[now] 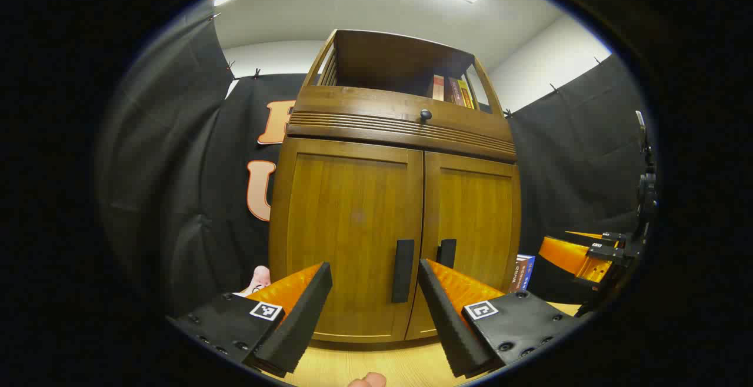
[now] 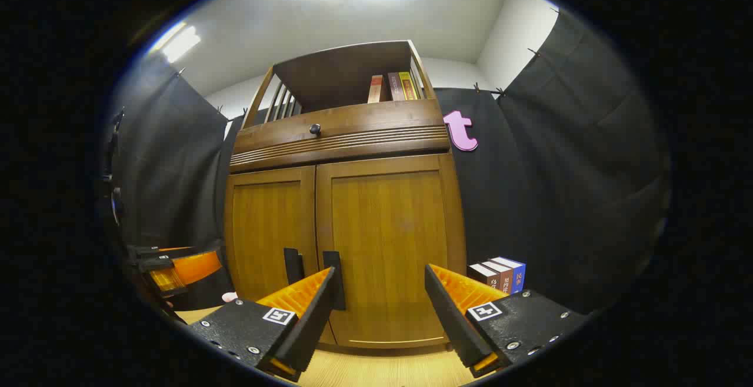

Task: Open the right door of the double-door shoe cabinet with the right hand, and open the left door with the left hand.

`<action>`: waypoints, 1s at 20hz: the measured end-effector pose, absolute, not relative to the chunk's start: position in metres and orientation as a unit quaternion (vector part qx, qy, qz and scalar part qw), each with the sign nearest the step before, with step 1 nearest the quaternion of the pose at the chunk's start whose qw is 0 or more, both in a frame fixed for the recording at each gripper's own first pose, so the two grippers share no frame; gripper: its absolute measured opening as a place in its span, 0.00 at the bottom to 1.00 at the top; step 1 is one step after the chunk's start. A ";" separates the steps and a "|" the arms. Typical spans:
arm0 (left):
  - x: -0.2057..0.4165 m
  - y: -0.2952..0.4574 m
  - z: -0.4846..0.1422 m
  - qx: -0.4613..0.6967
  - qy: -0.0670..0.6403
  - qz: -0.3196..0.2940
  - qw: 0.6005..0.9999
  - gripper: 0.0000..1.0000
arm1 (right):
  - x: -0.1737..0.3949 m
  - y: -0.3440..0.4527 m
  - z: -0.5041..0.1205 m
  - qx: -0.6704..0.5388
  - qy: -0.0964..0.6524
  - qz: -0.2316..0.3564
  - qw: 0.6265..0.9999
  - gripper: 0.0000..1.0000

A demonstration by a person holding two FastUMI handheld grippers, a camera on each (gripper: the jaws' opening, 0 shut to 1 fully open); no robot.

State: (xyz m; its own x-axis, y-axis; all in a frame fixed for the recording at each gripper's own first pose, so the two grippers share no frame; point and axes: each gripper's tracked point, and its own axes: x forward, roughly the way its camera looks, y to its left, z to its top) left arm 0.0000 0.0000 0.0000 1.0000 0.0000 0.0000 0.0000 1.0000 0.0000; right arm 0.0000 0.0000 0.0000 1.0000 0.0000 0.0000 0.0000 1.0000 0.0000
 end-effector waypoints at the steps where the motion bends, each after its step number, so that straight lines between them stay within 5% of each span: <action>1: -0.001 -0.002 0.000 0.001 0.001 -0.001 1.000 0.93 | -0.001 0.000 0.001 0.002 0.000 0.000 1.000 0.91; 5: -0.003 -0.002 -0.004 -0.006 0.005 -0.002 1.000 1.00 | -0.003 0.001 0.005 0.012 -0.003 0.003 1.000 0.91; 11: -0.001 0.007 -0.008 -0.007 0.007 0.006 1.000 0.92 | 0.002 0.003 0.000 0.000 0.002 0.000 1.000 0.91; 12: -0.001 0.007 -0.008 -0.007 0.006 0.008 1.000 1.00 | 0.002 0.005 -0.002 0.001 0.005 0.003 1.000 0.91; 20: -0.001 0.012 -0.005 0.002 0.008 0.014 1.000 1.00 | 0.007 0.015 -0.011 -0.007 0.015 0.013 1.000 0.91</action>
